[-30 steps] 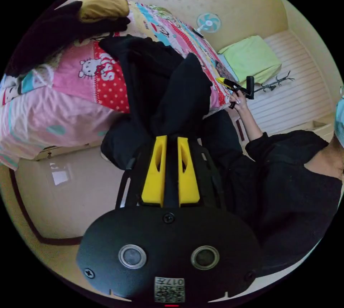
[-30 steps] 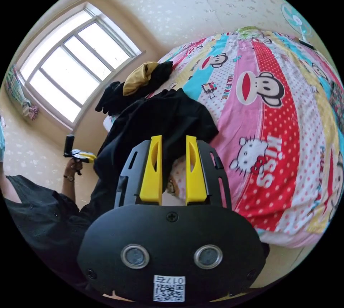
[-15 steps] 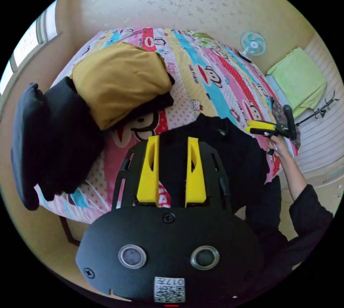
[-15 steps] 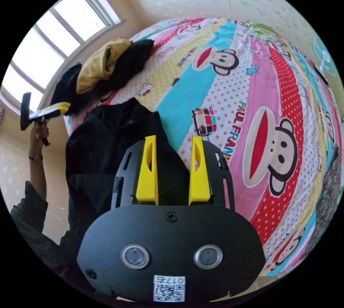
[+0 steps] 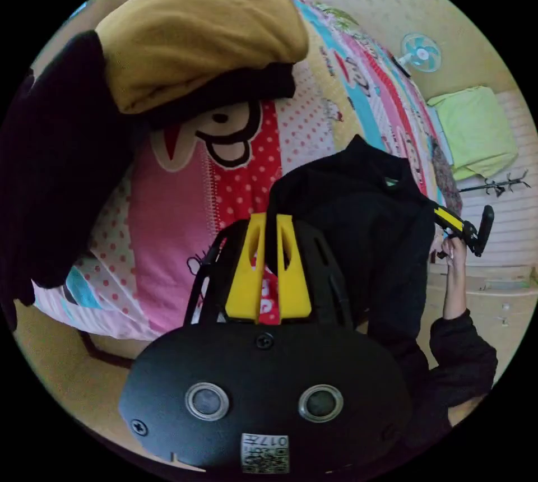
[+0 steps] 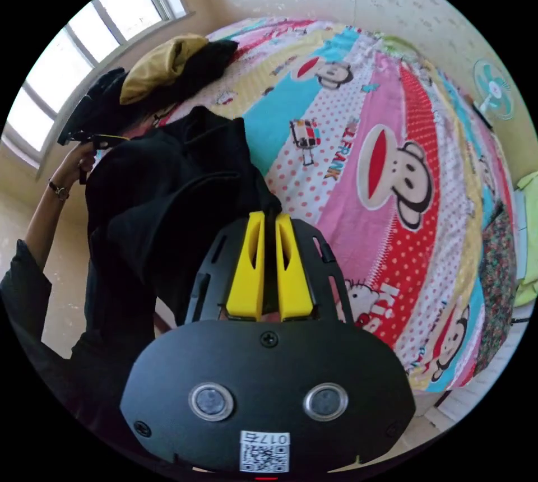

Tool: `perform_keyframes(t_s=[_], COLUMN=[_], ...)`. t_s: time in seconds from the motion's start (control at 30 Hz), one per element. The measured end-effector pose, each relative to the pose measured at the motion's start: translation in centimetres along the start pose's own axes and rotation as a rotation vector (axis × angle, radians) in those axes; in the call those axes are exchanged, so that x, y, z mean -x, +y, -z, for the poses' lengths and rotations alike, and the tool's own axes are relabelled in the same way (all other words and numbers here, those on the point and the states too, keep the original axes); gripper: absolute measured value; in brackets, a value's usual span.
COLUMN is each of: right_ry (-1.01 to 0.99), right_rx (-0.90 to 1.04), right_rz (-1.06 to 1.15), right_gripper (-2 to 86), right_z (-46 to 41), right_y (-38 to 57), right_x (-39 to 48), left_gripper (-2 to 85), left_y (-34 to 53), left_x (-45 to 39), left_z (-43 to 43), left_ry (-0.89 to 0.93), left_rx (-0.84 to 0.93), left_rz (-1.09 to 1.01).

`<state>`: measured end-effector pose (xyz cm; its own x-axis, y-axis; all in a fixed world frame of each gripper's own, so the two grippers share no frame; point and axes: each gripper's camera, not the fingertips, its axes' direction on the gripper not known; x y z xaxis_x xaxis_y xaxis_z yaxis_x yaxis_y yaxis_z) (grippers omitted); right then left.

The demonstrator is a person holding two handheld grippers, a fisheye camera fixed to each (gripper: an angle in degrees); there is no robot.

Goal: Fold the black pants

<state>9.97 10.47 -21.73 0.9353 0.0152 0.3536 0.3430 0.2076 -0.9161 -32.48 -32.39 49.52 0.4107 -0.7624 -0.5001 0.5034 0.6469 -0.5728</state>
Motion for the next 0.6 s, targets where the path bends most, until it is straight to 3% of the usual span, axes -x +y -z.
perform_keyframes(t_s=[0.1,0.37,0.43,0.5,0.6], right_ry=[0.053,0.257,0.283,0.325,0.359], right_rx=[-0.180,-0.854,-1.024,-1.069,-1.189], right_rz=[0.024,0.053,0.043,-0.029,-0.139], right_gripper=[2.9,2.8,2.9,2.9,2.9], right_z=[9.4,36.9,43.0,45.1,47.2], right_y=[3.4,14.6,17.7,18.3,20.1], right_x=[3.2,10.0,11.6,12.1,13.2], left_gripper=[2.2,1.0,0.9,0.8,0.7], left_y=[7.7,28.0,32.1,35.5,38.5], left_x=[-2.5,-10.3,-12.8,-15.6,-18.6], left_z=[8.9,30.2,32.7,33.9,33.9], left_ry=[0.188,0.390,0.328,0.226,0.243], left_rx=[-0.259,-0.896,-1.045,-1.178,-1.344], left_rz=[-0.069,-0.285,-0.332,-0.307,-0.256])
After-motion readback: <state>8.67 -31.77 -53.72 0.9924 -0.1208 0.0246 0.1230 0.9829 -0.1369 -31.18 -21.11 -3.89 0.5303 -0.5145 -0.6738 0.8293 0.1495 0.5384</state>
